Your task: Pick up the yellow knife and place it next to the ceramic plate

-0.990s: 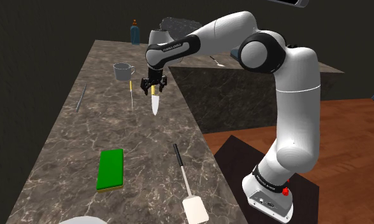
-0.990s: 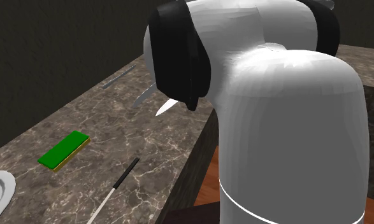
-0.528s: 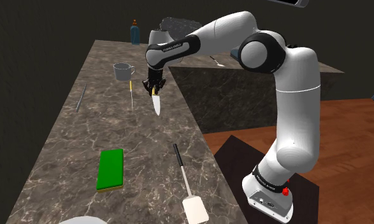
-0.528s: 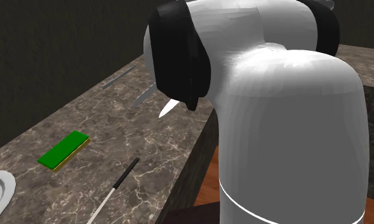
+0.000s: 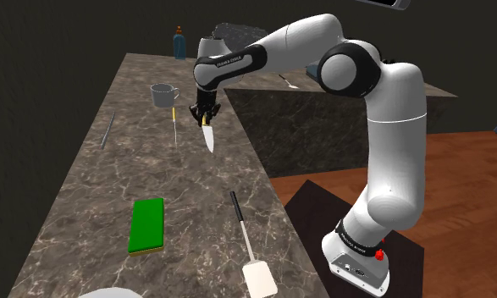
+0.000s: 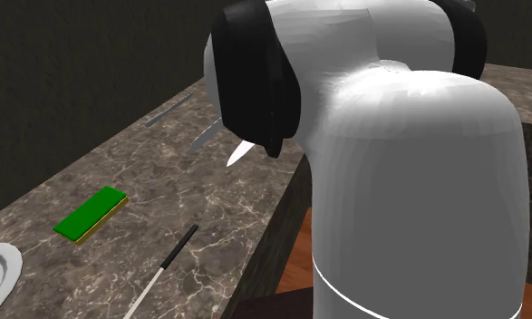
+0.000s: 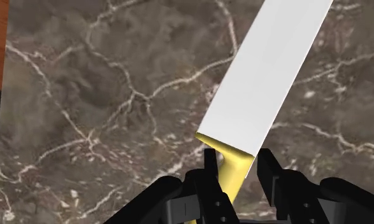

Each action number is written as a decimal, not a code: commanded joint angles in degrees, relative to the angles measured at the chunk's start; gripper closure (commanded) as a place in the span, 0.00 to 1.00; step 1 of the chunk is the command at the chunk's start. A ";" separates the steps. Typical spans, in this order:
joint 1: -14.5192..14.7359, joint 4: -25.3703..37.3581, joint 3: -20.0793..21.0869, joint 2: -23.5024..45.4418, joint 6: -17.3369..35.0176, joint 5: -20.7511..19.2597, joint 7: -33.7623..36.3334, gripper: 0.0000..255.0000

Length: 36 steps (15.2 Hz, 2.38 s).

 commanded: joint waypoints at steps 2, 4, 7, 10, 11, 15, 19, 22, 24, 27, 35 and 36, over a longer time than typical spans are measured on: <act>0.00 0.96 0.00 -0.81 -1.78 0.00 0.01 1.00; 0.00 1.68 0.00 -1.36 -3.05 0.00 0.02 1.00; 0.00 2.87 0.00 -2.12 -4.99 0.00 0.03 1.00; 0.00 4.20 0.00 -2.78 -6.98 0.00 0.04 1.00; 0.00 4.67 0.00 -2.98 -7.66 0.00 0.04 1.00; 0.00 6.28 0.01 -3.53 -9.82 0.00 0.05 1.00; 2.35 -4.71 0.88 -10.82 -6.11 -0.49 3.46 1.00; 4.10 -11.63 1.76 -15.64 -4.01 -0.82 6.25 1.00; 5.24 -15.76 2.47 -18.61 -2.86 -1.00 8.21 1.00; 6.96 -21.32 3.70 -22.76 -1.46 -1.17 11.29 1.00; 11.62 -32.96 8.01 -32.16 0.73 -0.84 20.15 1.00; 12.22 -34.12 8.65 -33.17 0.88 -0.71 21.32 1.00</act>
